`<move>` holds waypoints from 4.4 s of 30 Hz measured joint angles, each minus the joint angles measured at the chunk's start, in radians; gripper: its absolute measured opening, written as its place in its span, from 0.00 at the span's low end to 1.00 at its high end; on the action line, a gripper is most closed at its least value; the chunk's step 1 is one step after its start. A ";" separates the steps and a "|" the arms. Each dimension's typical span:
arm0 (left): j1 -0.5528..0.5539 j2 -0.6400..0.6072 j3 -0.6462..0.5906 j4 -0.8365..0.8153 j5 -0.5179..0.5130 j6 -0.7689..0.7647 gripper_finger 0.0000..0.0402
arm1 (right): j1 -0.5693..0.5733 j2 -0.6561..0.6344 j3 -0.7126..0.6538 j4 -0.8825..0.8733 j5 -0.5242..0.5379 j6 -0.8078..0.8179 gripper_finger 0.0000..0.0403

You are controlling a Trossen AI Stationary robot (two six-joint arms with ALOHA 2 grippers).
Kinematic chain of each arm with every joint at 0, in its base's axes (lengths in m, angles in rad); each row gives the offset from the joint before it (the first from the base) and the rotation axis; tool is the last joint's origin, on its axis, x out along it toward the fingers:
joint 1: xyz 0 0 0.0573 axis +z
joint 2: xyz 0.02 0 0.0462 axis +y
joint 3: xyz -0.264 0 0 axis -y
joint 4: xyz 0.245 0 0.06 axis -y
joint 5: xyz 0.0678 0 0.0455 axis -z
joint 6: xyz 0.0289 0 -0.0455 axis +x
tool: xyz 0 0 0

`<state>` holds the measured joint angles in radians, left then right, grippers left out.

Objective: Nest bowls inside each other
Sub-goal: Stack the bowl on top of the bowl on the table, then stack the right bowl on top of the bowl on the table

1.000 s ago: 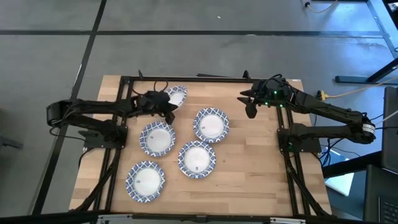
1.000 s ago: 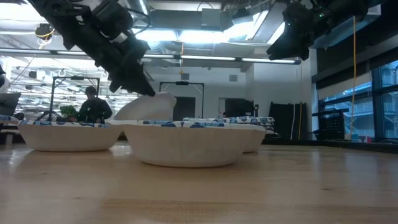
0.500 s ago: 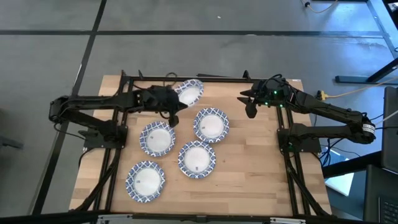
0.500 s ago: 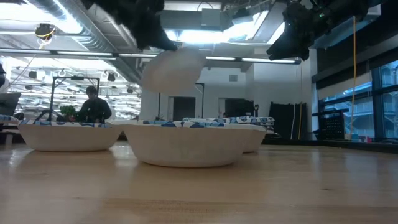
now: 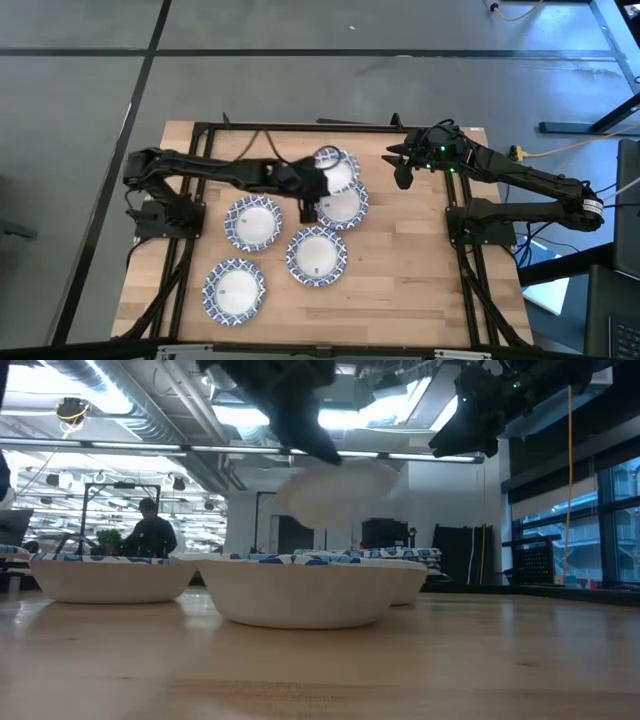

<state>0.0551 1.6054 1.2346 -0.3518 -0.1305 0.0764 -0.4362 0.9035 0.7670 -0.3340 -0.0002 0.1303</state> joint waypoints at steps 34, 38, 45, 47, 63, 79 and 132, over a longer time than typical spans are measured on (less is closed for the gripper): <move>0.019 0.258 0.159 -0.119 0.068 -0.082 0.00 | 0.000 0.000 0.000 -0.060 0.007 0.020 0.38; 0.019 0.272 0.160 -0.111 0.071 -0.088 0.04 | 0.000 0.000 0.000 -0.060 0.008 0.024 0.38; 0.009 0.271 0.159 -0.107 0.073 -0.084 0.15 | 0.000 0.000 0.000 -0.060 0.008 0.026 0.38; 0.008 0.271 0.159 -0.102 0.078 -0.091 0.20 | 0.000 0.000 0.000 -0.060 0.009 0.026 0.38; -0.028 0.254 0.160 -0.176 0.200 -0.020 0.34 | 0.000 0.000 0.000 -0.061 0.009 0.026 0.38; -0.110 0.268 0.159 -0.225 0.146 0.040 0.33 | 0.000 0.000 0.000 -0.061 0.008 0.026 0.38; -0.083 0.375 0.160 -0.252 0.215 0.005 0.01 | 0.013 0.005 0.000 -0.083 0.000 0.045 0.38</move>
<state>-0.0280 1.9803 1.3945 -0.6034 0.0848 0.0817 -0.4229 0.9089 0.7666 -0.4168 -0.0002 0.1752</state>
